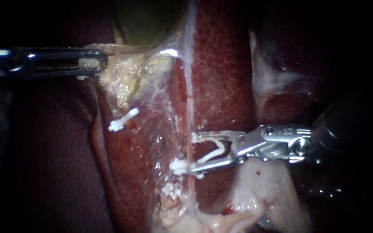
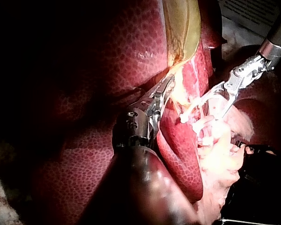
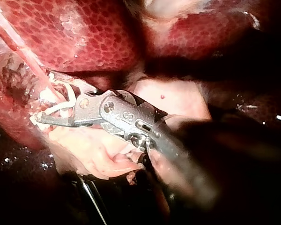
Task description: Clipping third clip right tube
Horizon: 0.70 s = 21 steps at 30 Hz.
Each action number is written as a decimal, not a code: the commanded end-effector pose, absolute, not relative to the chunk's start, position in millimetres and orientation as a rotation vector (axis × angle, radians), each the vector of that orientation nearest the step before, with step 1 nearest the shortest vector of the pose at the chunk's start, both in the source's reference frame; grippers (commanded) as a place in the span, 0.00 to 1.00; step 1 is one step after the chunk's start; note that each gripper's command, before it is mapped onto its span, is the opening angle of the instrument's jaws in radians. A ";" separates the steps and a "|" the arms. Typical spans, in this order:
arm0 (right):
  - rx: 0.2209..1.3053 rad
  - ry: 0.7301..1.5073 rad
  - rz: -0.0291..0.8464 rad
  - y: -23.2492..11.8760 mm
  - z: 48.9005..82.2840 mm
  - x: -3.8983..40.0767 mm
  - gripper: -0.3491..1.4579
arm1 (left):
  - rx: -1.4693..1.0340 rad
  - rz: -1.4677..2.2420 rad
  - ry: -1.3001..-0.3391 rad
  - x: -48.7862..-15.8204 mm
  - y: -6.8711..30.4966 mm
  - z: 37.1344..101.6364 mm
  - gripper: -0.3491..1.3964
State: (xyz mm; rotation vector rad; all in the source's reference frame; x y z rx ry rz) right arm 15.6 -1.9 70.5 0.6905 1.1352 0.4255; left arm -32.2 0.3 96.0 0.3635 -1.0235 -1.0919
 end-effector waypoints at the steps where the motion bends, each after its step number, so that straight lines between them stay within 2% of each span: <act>1: 0.692 1.133 0.431 -1.9 70.7 15.9 0.50 | 0.363 -1.092 -1.023 -32.2 0.3 96.1 0.08; 21: 0.773 1.154 0.464 -2.8 72.0 19.0 0.48 | 0.361 -1.092 -1.023 -32.4 0.1 96.2 0.08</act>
